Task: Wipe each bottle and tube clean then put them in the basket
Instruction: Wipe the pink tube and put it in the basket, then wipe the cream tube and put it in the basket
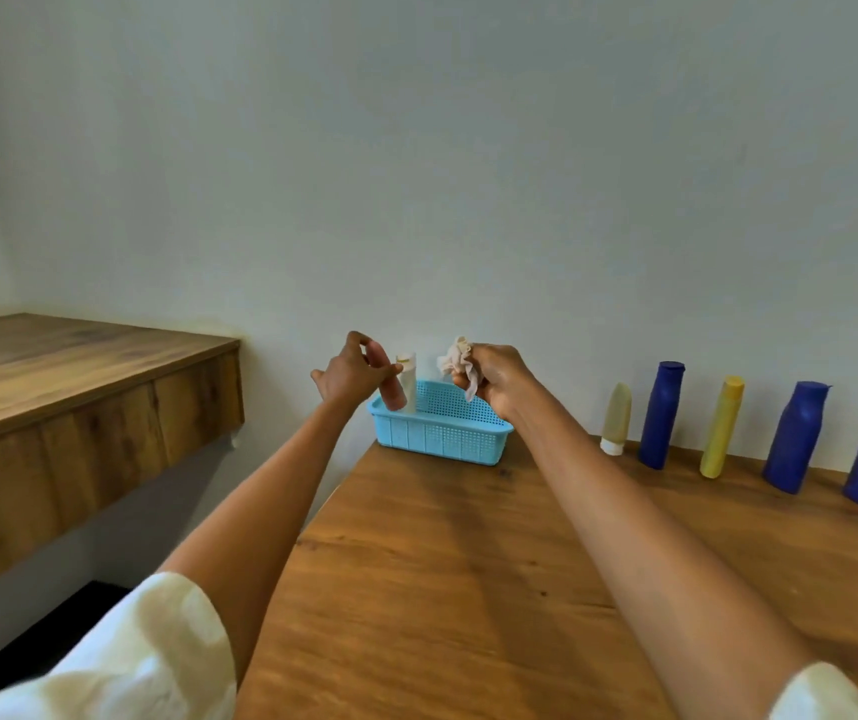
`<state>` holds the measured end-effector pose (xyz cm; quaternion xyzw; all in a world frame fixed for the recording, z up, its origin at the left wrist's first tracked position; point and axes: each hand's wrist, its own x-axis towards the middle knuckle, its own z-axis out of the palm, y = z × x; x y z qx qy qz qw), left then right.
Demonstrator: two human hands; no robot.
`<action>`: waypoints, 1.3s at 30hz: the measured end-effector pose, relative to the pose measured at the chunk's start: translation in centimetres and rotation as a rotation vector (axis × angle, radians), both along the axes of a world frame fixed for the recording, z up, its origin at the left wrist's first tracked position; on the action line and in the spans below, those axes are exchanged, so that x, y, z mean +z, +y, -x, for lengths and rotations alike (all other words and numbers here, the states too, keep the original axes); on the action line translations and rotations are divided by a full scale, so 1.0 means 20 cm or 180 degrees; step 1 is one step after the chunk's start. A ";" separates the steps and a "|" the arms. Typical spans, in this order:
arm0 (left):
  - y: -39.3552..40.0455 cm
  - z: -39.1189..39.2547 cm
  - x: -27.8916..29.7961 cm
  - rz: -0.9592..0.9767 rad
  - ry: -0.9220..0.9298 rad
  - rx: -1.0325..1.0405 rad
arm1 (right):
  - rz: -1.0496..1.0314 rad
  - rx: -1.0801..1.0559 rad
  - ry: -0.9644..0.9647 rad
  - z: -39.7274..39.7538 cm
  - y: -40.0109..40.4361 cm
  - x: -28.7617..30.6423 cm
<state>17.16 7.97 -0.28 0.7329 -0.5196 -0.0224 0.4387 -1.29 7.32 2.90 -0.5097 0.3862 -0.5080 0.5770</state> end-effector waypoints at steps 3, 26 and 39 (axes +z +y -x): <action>-0.07 -0.02 -0.03 -0.0193 -0.0290 -0.0015 | 0.0055 -0.0049 0.0056 -0.04 -0.05 -0.01; -0.21 -0.06 -0.02 -0.0584 -0.0296 -0.0610 | -0.0310 -0.0144 0.0014 -0.07 -0.12 -0.17; -0.17 0.84 -0.12 -0.0155 0.0712 -0.1819 | 0.0236 -0.1721 -0.0185 0.44 -0.15 -0.17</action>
